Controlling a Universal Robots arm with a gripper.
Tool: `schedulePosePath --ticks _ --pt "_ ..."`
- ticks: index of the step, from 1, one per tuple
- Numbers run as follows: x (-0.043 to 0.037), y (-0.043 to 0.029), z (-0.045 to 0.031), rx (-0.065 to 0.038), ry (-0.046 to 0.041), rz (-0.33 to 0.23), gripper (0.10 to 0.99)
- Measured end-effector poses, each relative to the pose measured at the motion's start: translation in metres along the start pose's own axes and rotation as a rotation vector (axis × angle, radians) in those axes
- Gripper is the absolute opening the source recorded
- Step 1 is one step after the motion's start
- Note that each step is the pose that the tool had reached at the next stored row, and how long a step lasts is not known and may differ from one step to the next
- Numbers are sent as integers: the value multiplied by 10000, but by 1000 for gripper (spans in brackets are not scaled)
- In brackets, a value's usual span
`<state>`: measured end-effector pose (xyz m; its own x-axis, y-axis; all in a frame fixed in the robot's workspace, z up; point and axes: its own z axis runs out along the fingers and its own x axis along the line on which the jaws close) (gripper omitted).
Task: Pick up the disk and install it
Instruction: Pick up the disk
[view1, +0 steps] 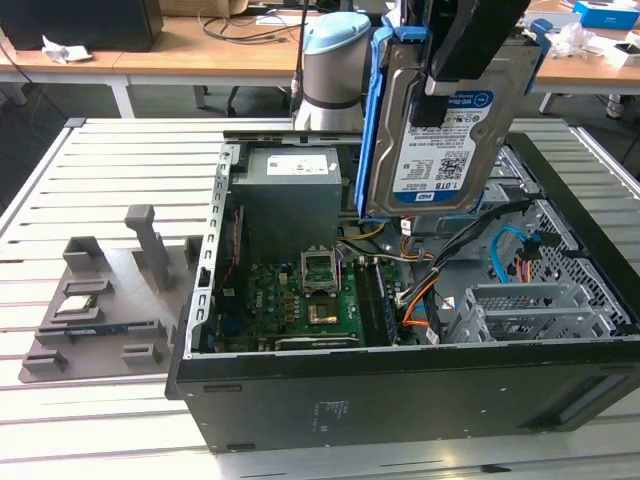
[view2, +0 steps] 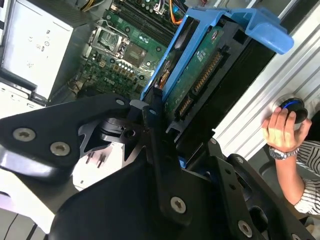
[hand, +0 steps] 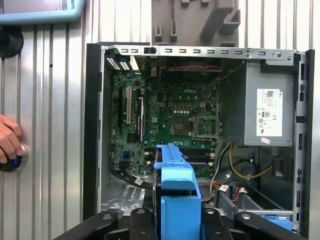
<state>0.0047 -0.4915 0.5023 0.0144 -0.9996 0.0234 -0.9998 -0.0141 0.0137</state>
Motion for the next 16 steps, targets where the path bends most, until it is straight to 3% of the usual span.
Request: schedulePosePath --ticks 16 --pt "331 5 22 0 1 0 361"
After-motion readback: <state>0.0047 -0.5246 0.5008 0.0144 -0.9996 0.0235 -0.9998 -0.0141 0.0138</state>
